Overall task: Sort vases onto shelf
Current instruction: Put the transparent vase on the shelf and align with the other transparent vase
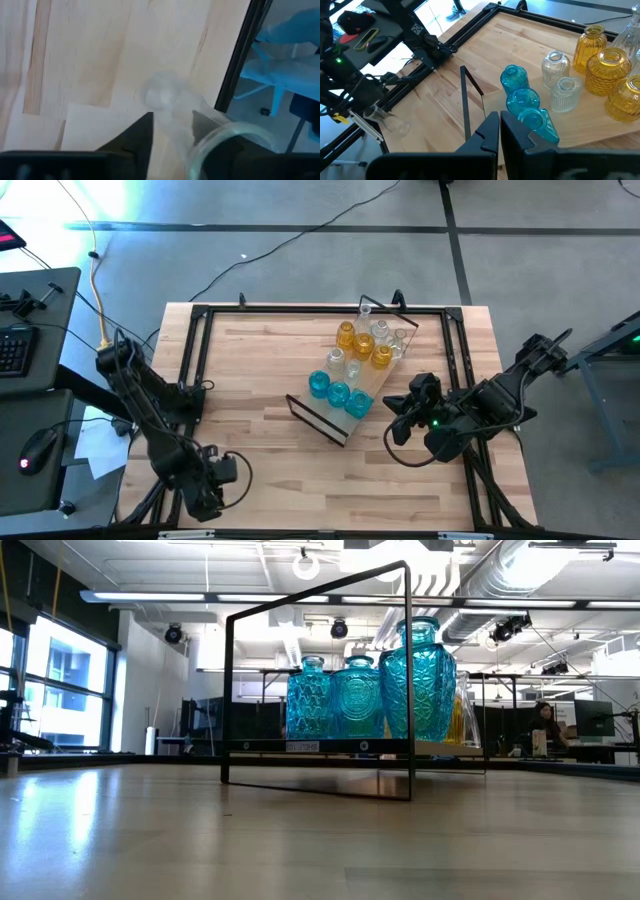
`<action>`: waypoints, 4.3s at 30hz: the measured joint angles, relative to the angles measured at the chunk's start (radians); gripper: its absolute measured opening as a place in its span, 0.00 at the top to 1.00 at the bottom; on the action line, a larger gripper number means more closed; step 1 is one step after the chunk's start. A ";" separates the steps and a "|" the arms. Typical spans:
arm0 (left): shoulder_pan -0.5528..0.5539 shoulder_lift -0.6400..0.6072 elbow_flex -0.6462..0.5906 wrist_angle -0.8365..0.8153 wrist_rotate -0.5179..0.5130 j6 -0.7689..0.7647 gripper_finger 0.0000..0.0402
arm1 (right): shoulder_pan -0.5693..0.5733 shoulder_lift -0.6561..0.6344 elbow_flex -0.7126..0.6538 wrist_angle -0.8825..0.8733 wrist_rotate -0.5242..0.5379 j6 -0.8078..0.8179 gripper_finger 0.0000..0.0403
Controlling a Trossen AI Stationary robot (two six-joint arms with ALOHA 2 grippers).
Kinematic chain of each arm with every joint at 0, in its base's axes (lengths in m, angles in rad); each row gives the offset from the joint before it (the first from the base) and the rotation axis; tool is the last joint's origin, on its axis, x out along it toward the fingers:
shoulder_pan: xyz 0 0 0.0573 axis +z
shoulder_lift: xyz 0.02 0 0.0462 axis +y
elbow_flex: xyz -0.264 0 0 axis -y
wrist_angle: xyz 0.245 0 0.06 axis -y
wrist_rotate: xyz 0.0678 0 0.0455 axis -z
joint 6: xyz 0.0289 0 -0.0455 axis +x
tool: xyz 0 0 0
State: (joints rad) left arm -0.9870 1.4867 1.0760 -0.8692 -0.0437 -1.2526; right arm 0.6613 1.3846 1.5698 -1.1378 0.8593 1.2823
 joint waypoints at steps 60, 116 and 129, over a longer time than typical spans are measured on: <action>0.553 -0.311 0.432 -0.407 -0.391 0.547 0.97 | 0.000 0.000 0.000 -0.001 -0.002 0.000 1.00; 1.157 0.580 1.032 0.178 0.120 1.090 0.97 | 0.131 -0.039 -0.310 -0.362 -0.298 0.755 1.00; 1.167 0.598 1.032 0.146 0.124 1.090 0.97 | 0.100 -0.289 -0.786 0.192 0.169 0.864 1.00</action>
State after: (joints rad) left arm 0.1804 2.0849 2.1078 -0.7236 0.0808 -0.1624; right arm 0.7616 1.0957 0.7837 -0.9453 1.0280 2.1460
